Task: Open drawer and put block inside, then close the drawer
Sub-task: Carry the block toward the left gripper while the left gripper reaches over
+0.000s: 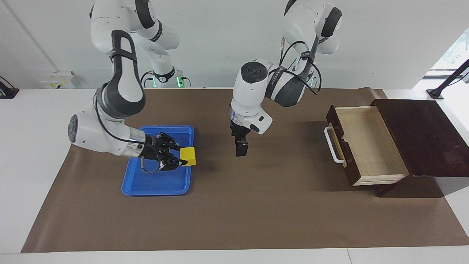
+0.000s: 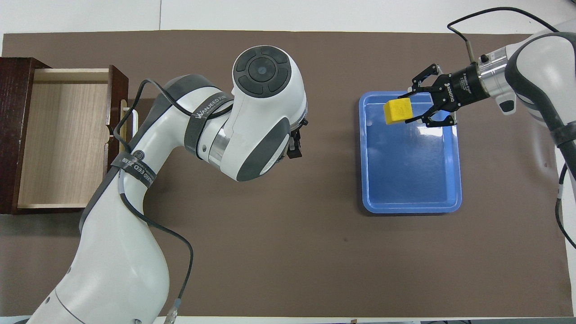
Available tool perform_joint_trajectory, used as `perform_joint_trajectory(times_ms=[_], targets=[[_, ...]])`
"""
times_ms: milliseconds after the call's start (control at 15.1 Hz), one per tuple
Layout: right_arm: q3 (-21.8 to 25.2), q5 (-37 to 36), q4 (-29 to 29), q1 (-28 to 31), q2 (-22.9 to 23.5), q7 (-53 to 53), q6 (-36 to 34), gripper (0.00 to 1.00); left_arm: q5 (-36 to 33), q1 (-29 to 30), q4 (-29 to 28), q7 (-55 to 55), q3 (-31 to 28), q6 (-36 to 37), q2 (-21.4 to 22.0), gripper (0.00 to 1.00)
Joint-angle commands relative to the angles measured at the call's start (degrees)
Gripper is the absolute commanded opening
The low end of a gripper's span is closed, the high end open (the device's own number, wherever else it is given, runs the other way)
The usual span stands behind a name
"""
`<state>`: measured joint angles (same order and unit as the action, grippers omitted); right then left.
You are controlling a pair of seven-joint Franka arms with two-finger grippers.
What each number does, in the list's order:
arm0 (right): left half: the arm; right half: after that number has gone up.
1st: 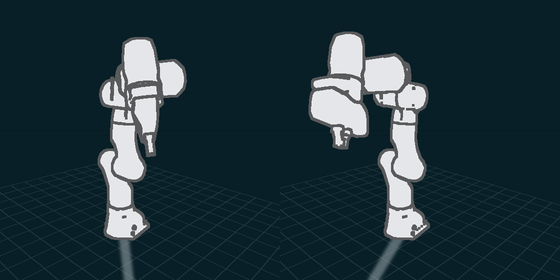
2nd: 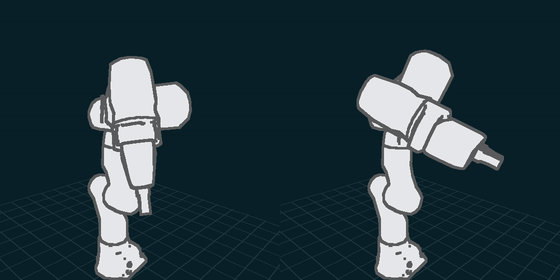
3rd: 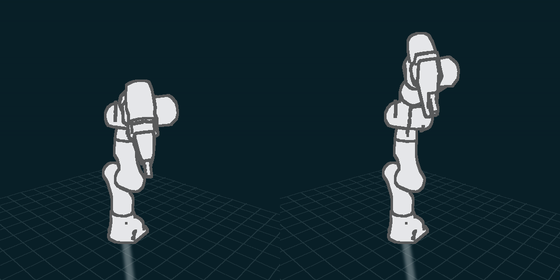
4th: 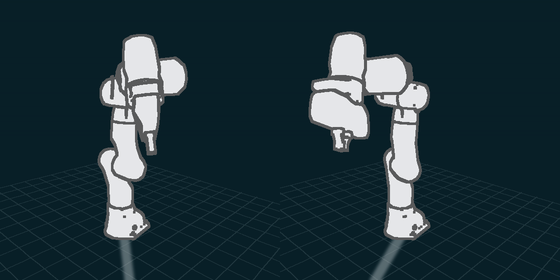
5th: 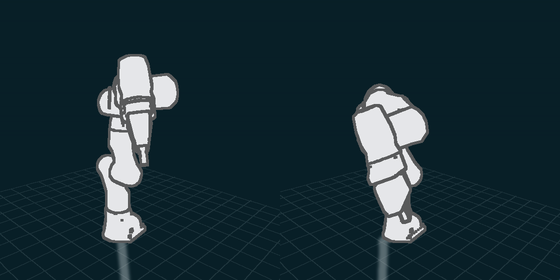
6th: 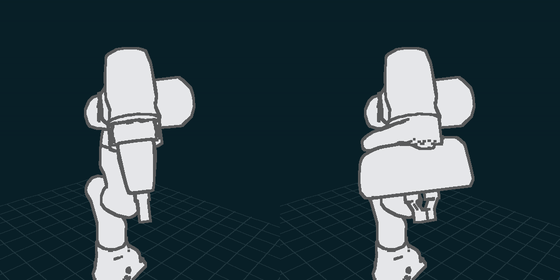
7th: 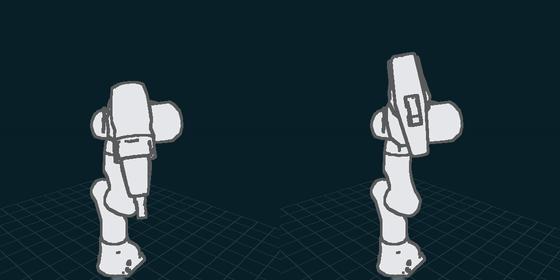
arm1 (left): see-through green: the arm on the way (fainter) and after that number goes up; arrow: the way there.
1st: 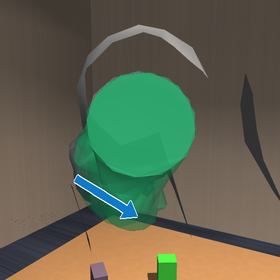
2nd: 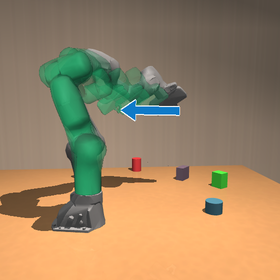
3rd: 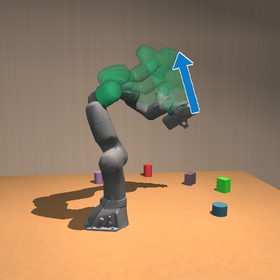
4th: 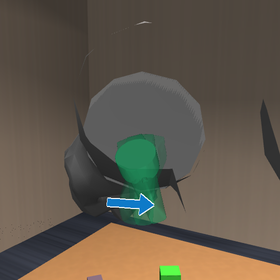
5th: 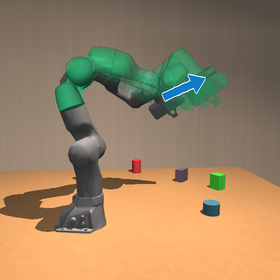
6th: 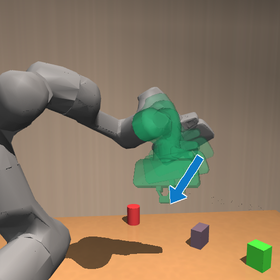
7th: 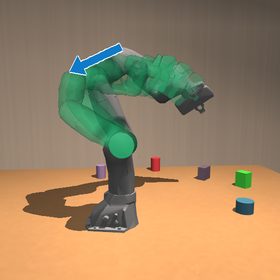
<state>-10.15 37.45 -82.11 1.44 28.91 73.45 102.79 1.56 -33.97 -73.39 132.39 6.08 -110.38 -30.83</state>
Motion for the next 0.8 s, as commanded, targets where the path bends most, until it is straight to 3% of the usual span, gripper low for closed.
perform_joint_trajectory(times_ms=[0,332,730], targets=[[0.1,1.1,0.4,-3.7,-0.3,5.0,1.7,0.0,-0.4,-0.1,-1.9,0.6,-0.2,-2.4,0.6,1.0],[0.0,1.3,0.4,-7.8,-0.9,9.0,4.7,0.0,0.2,-0.5,-4.6,1.8,-0.1,-7.2,1.1,1.0],[-0.1,1.4,0.4,-8.6,-0.9,9.9,6.0,0.0,0.3,-0.6,-4.7,2.5,0.0,-10.4,1.1,1.0]])
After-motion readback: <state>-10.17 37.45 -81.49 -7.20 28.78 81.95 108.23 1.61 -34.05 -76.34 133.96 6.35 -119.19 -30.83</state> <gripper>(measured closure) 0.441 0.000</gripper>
